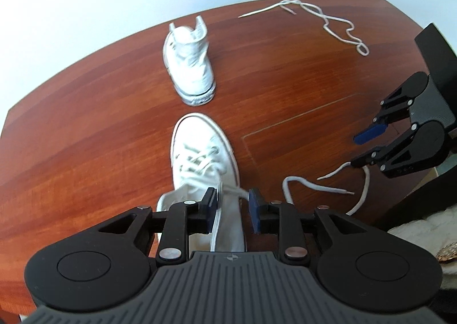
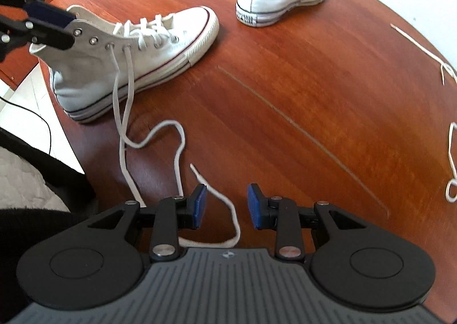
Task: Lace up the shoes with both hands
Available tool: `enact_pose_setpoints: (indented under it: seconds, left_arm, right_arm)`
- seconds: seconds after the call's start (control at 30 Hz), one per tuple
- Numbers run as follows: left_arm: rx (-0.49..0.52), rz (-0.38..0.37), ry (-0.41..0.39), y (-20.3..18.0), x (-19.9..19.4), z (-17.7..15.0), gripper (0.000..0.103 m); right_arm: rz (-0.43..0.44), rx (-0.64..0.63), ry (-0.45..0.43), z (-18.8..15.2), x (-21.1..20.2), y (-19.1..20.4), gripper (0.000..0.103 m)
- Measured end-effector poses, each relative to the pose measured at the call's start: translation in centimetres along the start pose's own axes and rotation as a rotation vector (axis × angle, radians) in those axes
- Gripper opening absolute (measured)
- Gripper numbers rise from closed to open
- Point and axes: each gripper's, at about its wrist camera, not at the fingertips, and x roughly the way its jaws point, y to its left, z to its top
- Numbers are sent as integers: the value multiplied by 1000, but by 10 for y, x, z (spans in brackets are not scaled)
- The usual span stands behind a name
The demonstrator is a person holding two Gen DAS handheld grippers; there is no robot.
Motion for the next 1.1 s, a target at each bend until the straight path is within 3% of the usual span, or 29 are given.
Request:
enact_pose_setpoints:
  seconds: [0.17, 0.3, 0.53, 1.1]
  left_arm:
    - [76, -28, -10, -14, 1, 9, 28]
    - [152, -95, -11, -32, 4, 18, 29]
    - [234, -154, 55, -59, 44, 19, 28]
    - [162, -148, 148, -55, 112, 11, 26]
  right_arm:
    - [-2, -1, 12, -8, 3, 3, 33]
    - [-4, -44, 15, -9, 8, 10, 32]
    - [12, -81, 8, -7, 14, 16, 32]
    - [15, -87, -6, -4, 18, 15, 32]
